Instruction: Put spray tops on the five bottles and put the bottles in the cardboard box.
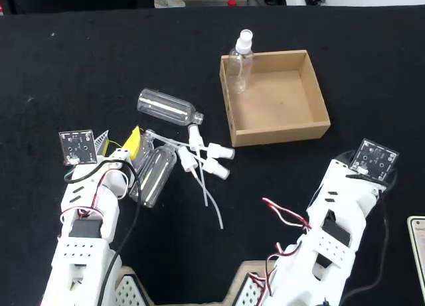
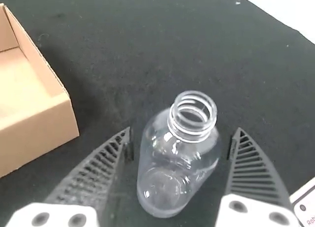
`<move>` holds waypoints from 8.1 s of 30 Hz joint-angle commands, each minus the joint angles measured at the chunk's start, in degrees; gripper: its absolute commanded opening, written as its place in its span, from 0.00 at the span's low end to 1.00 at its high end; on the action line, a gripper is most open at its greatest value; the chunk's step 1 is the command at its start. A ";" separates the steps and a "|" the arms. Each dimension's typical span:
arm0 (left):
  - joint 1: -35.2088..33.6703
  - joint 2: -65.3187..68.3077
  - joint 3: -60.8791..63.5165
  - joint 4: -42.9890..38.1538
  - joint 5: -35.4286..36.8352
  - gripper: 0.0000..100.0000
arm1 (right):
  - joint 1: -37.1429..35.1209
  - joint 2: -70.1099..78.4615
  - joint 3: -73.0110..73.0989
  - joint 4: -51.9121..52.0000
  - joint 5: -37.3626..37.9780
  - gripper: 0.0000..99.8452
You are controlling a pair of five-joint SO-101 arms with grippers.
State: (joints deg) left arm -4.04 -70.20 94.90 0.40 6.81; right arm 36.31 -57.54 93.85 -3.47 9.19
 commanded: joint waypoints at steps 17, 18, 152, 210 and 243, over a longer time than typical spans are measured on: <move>0.75 -0.79 -0.66 -1.58 -0.44 0.23 | -0.79 -0.57 -0.40 -5.71 -0.44 0.29; 0.75 -0.79 -0.66 -1.58 -0.44 0.23 | -0.88 -0.57 -0.40 -5.71 -0.44 0.29; 6.02 -0.53 -0.57 -1.14 -7.65 0.23 | -0.88 22.29 -8.40 -15.91 -0.35 0.27; 6.02 -0.62 -0.57 -1.23 -8.00 0.23 | -0.09 14.29 -5.23 -10.55 -0.35 0.03; 6.02 -0.62 -0.57 -1.23 -7.91 0.23 | -45.63 -36.09 -30.81 71.56 -0.88 0.03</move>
State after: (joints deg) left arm 1.49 -70.20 94.90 0.40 -0.57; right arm -2.64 -85.93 62.20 68.26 7.87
